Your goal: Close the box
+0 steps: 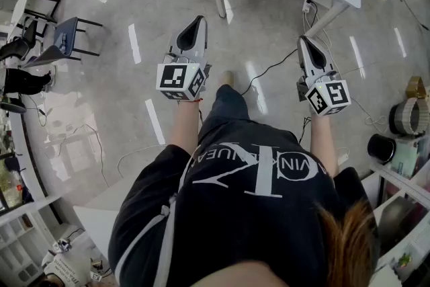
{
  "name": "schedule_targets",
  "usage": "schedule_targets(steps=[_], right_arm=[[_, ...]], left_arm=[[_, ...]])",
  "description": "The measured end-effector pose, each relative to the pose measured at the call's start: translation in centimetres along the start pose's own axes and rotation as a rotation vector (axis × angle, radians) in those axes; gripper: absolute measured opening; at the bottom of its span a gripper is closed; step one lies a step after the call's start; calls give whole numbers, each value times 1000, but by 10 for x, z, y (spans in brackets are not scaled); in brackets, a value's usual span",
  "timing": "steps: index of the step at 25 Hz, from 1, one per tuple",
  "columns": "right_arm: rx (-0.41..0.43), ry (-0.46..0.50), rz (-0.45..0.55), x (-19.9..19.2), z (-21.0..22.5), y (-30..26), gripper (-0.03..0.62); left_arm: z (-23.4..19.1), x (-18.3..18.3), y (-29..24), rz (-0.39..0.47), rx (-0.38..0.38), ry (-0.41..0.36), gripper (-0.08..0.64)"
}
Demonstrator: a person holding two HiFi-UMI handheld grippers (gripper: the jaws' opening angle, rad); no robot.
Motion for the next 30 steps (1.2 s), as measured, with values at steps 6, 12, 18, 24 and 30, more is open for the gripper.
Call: schedule_targets(steps=[6, 12, 18, 24, 30], right_arm=[[-3, -8, -40, -8, 18, -51, -3], [-41, -34, -66, -16, 35, -92, -3], [-105, -54, -66, -14, 52, -138, -3], [-201, -82, -67, -18, 73, -176, 63], [-260, -101, -32, -20, 85, -213, 117]], left_arm=[[-45, -7, -31, -25, 20, 15, 11], [-79, -10, -73, -56, -3, 24, 11], [-111, -9, -126, -80, -70, 29, 11], [-140, -5, -182, -94, -153, 21, 11], [-169, -6, -226, -86, -224, 10, 11]])
Point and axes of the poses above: the fingertips, and each gripper's own axes: y backward along the fingers, z to its right, x out of its top, the point moved 3 cm from there along y, backward along the fingers, and after that the axes turned 5 degrees about y, right-handed, at the moved point
